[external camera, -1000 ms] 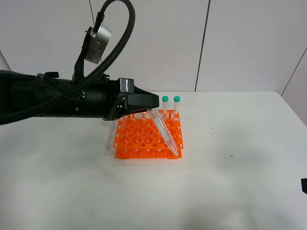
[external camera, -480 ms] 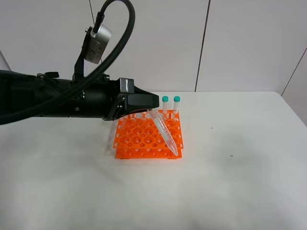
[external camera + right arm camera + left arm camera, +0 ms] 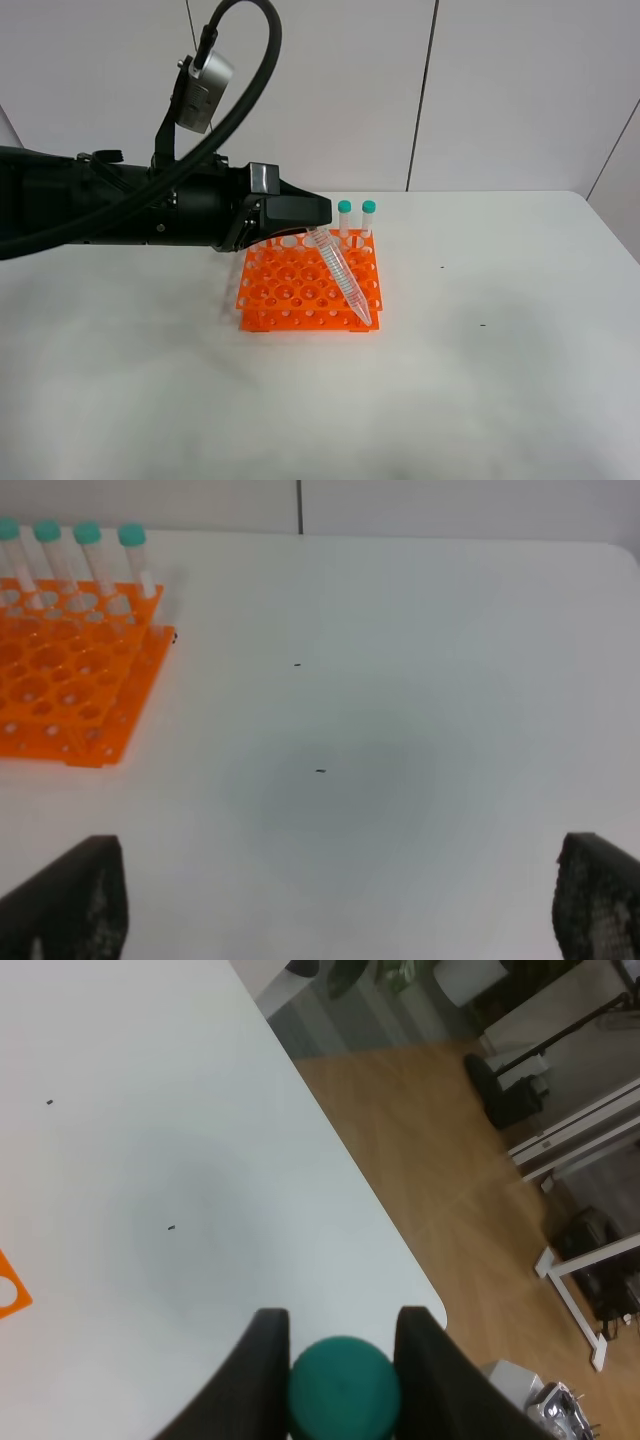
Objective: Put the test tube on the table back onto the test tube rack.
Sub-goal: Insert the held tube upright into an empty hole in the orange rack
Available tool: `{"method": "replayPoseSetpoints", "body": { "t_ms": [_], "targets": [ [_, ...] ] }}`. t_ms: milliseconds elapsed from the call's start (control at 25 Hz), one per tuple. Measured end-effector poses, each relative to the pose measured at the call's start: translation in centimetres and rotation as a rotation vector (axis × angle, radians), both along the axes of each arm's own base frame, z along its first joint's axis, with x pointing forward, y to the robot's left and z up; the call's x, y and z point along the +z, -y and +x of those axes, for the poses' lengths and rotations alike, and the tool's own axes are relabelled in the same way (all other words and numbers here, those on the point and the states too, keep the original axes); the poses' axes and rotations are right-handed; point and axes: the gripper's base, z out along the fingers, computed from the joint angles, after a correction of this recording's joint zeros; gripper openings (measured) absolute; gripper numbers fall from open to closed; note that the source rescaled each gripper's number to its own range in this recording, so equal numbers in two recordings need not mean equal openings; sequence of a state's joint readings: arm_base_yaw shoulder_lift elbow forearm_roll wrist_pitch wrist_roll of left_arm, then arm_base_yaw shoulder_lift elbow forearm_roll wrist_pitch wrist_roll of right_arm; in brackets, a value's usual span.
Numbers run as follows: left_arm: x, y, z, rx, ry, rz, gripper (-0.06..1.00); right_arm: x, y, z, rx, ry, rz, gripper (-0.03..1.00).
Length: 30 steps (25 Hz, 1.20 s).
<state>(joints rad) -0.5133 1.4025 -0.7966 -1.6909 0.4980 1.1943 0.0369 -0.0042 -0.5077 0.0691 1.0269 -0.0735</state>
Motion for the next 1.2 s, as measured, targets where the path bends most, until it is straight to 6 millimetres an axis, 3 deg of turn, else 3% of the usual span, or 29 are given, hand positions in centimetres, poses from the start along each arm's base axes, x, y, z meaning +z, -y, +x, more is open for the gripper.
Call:
{"method": "replayPoseSetpoints", "body": {
  "t_ms": [440, 880, 1200],
  "targets": [
    [0.2, 0.0, 0.0, 0.015, -0.029, -0.03, 0.0, 0.0, 0.0, 0.0, 0.0, 0.0, 0.0, 0.92],
    [6.8, -2.6, -4.1, 0.03, 0.216, -0.11, 0.0, 0.0, 0.0, 0.0, 0.0, 0.0, 0.0, 0.92],
    [8.2, -4.8, -5.8, 0.068, 0.502, 0.129, 0.0, 0.0, 0.0, 0.0, 0.002, 0.0, 0.002, 0.92]
  ]
}}
